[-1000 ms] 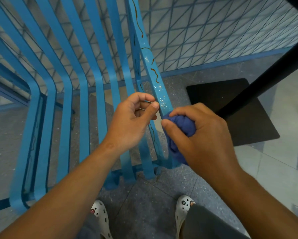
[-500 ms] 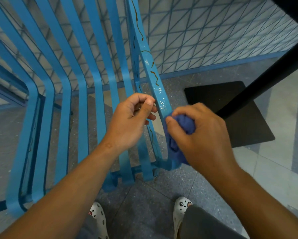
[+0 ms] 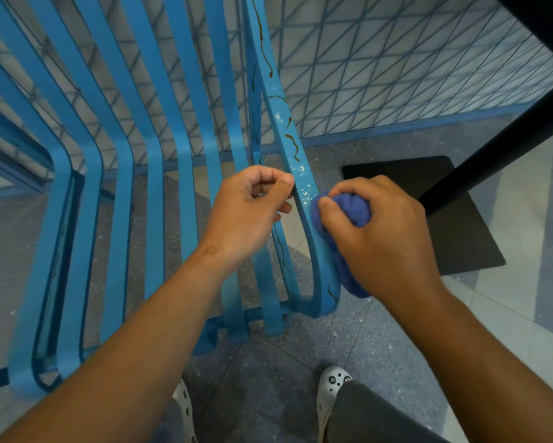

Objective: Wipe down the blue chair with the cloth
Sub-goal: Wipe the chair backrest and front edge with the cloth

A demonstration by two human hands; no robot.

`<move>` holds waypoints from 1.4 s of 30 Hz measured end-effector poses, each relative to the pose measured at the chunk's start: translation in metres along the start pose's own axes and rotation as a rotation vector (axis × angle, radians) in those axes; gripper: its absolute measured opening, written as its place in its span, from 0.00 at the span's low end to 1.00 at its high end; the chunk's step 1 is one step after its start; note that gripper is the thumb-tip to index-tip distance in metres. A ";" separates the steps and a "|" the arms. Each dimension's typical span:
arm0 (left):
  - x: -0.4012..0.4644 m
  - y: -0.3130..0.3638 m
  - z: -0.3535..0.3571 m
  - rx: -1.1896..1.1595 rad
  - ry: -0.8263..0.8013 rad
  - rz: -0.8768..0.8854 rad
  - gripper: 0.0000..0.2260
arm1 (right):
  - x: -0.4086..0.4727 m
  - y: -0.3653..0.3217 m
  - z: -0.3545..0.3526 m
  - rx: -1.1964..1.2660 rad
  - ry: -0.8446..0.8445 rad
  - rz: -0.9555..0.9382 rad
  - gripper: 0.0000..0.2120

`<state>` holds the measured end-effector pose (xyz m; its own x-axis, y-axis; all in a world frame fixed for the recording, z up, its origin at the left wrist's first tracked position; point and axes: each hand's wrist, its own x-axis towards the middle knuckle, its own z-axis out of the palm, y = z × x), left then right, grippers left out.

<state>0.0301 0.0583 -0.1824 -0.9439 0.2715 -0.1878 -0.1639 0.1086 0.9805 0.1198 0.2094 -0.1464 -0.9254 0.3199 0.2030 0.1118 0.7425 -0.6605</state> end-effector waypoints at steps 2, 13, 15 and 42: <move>0.001 0.000 -0.002 0.007 0.000 -0.004 0.03 | 0.005 0.008 -0.008 -0.010 0.009 0.053 0.06; 0.005 0.002 -0.007 0.066 0.025 0.054 0.04 | 0.004 -0.008 0.002 -0.136 0.012 -0.069 0.08; 0.004 0.002 -0.008 0.076 0.024 0.060 0.04 | 0.012 0.005 -0.007 -0.113 0.030 0.005 0.08; 0.002 -0.012 -0.029 0.427 -0.223 0.223 0.30 | 0.027 0.004 -0.004 -0.085 0.021 -0.057 0.10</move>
<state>0.0221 0.0296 -0.1931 -0.8512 0.5240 -0.0310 0.2088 0.3921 0.8959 0.0969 0.2238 -0.1409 -0.9235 0.2874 0.2542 0.0902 0.8065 -0.5842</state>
